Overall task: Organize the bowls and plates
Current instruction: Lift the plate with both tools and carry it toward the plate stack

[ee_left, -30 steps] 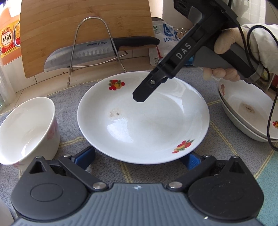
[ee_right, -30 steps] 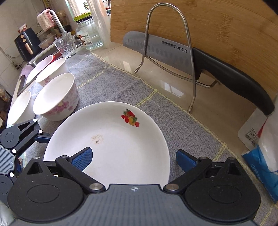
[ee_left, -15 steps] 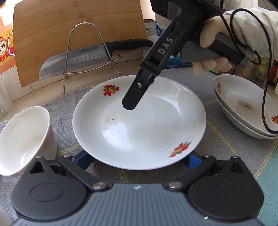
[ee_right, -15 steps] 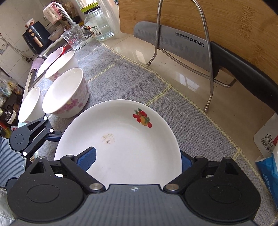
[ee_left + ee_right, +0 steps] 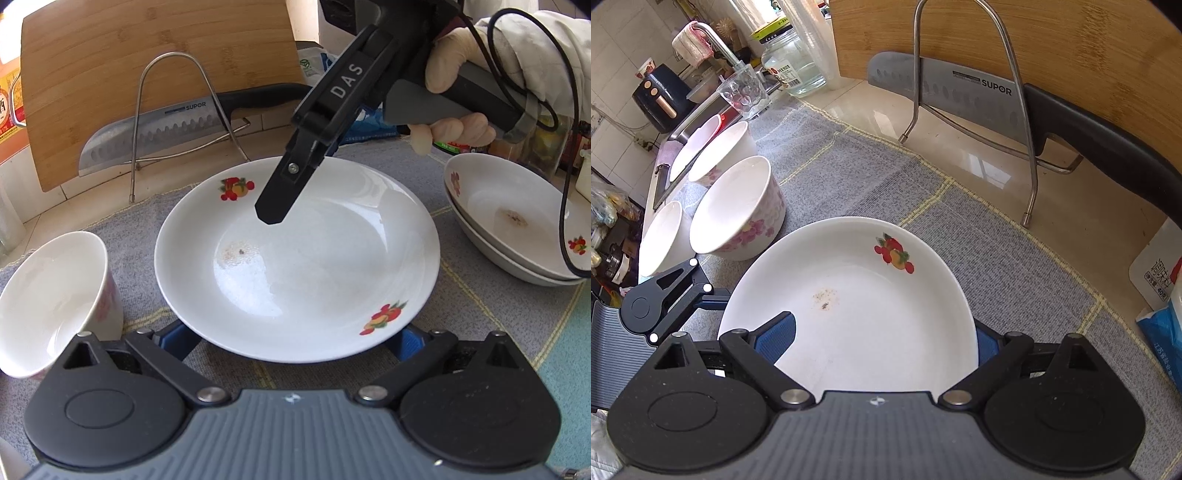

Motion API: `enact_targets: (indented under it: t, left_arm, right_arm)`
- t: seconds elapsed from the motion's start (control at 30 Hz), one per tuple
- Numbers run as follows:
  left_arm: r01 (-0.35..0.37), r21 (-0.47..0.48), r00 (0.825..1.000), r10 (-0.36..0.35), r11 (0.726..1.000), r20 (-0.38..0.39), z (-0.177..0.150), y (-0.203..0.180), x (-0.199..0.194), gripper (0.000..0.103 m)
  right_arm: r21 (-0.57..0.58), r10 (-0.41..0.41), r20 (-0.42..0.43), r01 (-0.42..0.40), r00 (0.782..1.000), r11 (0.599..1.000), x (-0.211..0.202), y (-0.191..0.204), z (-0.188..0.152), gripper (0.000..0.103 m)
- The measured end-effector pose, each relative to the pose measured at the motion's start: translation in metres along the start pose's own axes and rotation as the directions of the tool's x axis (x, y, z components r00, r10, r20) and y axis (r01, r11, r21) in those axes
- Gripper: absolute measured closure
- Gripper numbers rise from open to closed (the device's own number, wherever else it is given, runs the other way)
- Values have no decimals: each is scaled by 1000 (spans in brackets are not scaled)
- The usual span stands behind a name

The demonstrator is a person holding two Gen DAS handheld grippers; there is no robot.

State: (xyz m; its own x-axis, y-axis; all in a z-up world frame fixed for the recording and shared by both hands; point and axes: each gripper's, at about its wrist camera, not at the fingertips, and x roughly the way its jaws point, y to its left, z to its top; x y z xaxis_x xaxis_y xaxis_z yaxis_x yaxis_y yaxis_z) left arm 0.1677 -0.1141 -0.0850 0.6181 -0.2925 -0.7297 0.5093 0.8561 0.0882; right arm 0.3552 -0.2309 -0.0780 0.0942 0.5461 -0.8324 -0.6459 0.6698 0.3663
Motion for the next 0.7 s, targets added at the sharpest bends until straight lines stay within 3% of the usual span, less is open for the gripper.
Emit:
enact_targets:
  t: [0.7]
  left_arm:
    - [72,136,997,-75,988,15,5,-35,-51,2]
  right_arm:
    - [72,-55,129,46,990,996,-59,42,-55,5]
